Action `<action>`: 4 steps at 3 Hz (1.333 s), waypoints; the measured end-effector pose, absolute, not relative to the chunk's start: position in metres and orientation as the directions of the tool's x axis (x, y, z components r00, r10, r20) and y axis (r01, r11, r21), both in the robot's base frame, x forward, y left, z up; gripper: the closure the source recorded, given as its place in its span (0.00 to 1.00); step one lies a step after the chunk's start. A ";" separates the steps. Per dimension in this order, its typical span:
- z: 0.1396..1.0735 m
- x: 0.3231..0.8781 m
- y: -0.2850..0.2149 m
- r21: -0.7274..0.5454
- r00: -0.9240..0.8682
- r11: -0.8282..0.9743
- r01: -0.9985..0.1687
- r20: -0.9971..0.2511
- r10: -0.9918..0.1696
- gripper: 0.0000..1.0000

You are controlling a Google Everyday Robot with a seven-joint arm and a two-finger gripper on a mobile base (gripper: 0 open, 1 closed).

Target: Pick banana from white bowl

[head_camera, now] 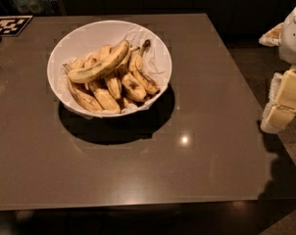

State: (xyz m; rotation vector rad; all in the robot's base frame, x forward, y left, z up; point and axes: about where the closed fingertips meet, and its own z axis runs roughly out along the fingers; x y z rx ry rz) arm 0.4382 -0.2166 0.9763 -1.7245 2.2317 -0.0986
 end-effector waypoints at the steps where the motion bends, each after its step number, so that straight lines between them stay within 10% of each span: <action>1: 0.976 0.438 -0.217 -0.246 -0.221 0.270 -0.931 -0.207 -0.953 0.00; 4: 0.987 0.458 -0.165 -0.268 -0.111 0.135 -0.954 -0.102 -0.989 0.00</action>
Offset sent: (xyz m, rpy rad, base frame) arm 0.0026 0.0081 0.0013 -0.0322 0.0060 0.0178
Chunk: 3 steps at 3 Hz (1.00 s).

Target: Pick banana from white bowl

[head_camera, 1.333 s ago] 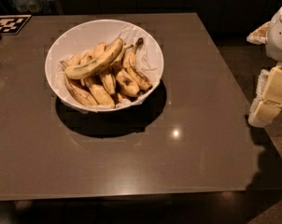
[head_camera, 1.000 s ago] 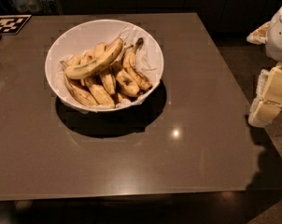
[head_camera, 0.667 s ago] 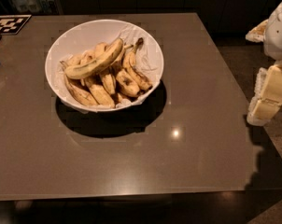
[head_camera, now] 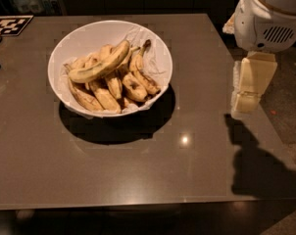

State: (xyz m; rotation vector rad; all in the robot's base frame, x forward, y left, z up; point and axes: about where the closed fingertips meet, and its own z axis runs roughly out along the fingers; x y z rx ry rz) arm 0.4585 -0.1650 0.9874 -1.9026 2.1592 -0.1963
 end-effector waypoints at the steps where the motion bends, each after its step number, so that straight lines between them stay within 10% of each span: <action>1: 0.989 0.462 -0.162 -0.283 -0.105 0.131 -0.950 -0.107 -0.989 0.00; 3: 0.993 0.469 -0.124 -0.343 -0.044 0.060 -0.937 -0.054 -0.998 0.00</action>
Offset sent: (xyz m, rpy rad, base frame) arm 0.0050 0.0234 -0.0042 -0.0333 -0.0213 0.0456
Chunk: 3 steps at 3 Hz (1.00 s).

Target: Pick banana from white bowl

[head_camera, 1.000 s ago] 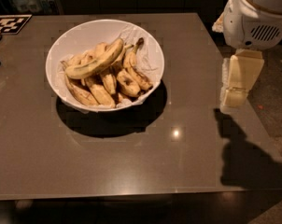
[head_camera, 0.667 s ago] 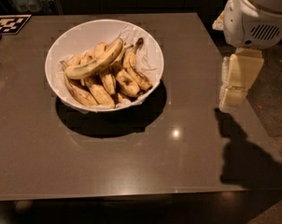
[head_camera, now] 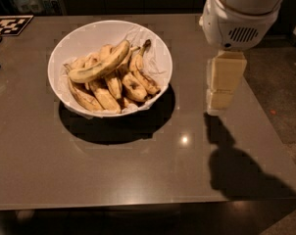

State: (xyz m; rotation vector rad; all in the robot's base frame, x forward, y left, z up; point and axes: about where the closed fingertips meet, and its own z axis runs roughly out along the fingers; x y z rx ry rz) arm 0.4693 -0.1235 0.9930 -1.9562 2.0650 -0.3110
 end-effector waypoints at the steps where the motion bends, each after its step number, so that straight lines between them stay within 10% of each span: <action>1: 1.005 0.483 -0.073 -0.383 0.035 -0.037 -0.923 0.012 -0.999 0.00; 3: 1.030 0.497 -0.014 -0.430 0.154 -0.165 -0.888 0.060 -0.986 0.00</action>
Offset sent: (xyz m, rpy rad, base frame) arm 0.0421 0.1541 0.0350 -0.2245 -0.0329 0.3112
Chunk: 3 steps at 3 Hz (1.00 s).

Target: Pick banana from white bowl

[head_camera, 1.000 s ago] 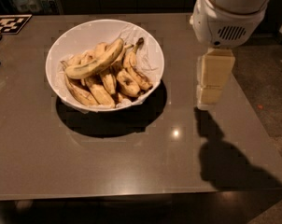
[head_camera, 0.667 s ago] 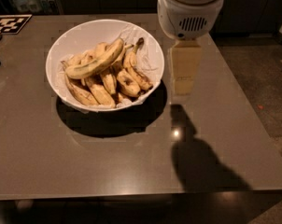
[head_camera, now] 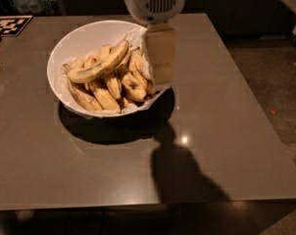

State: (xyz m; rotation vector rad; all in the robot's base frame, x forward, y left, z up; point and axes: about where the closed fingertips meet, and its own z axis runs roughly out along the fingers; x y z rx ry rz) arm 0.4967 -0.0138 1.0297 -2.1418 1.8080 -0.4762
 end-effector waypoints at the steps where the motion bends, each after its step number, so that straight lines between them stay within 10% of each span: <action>1: 1.039 0.506 0.002 -0.449 0.190 -0.193 -0.873 0.051 -0.980 0.00; 3: 1.039 0.531 0.063 -0.443 0.349 -0.350 -0.826 0.086 -0.933 0.00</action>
Offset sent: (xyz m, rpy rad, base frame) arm 0.0416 0.0831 0.0057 -0.0691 0.0282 0.2434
